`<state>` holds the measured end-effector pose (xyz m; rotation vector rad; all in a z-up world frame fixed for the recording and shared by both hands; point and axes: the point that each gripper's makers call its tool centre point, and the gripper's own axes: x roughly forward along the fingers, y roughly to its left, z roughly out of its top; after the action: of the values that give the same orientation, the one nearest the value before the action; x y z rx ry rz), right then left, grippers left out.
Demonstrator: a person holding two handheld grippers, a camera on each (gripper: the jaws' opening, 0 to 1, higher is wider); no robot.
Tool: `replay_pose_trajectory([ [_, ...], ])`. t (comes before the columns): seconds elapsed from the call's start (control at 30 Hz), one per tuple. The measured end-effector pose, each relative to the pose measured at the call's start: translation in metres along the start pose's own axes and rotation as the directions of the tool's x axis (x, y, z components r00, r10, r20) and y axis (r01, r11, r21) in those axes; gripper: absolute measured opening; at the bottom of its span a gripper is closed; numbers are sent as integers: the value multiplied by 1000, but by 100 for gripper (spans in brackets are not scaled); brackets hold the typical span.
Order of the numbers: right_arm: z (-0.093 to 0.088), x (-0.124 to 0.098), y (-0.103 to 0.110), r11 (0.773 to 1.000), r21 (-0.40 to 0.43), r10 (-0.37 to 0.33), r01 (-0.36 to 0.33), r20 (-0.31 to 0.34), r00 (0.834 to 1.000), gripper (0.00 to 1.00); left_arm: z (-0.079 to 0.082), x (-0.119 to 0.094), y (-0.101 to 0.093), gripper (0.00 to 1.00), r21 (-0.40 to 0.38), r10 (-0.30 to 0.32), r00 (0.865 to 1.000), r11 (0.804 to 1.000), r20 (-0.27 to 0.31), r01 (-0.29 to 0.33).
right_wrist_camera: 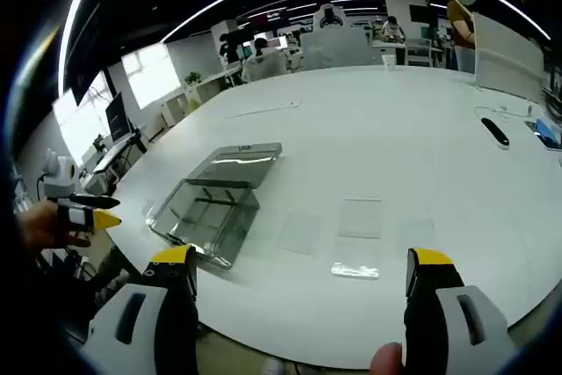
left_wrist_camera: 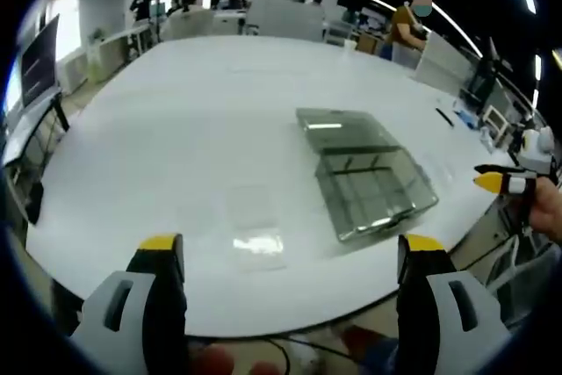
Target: Insert the divider into the dual guide fixture by aligning both edges with the guide slots and pushing it downward to the bottom, including one-sided entry, uneven engagement, binding, and posture correction.
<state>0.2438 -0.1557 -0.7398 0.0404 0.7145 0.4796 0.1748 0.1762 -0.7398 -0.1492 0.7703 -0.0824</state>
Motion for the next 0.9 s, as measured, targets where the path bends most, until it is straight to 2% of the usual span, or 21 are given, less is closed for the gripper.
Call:
replay_pose_trajectory([
  [0.9, -3, -1, -5, 1000, 10, -9, 9, -2, 1000, 98, -4, 6, -8, 99, 4, -12, 1000, 1000, -18, 13],
])
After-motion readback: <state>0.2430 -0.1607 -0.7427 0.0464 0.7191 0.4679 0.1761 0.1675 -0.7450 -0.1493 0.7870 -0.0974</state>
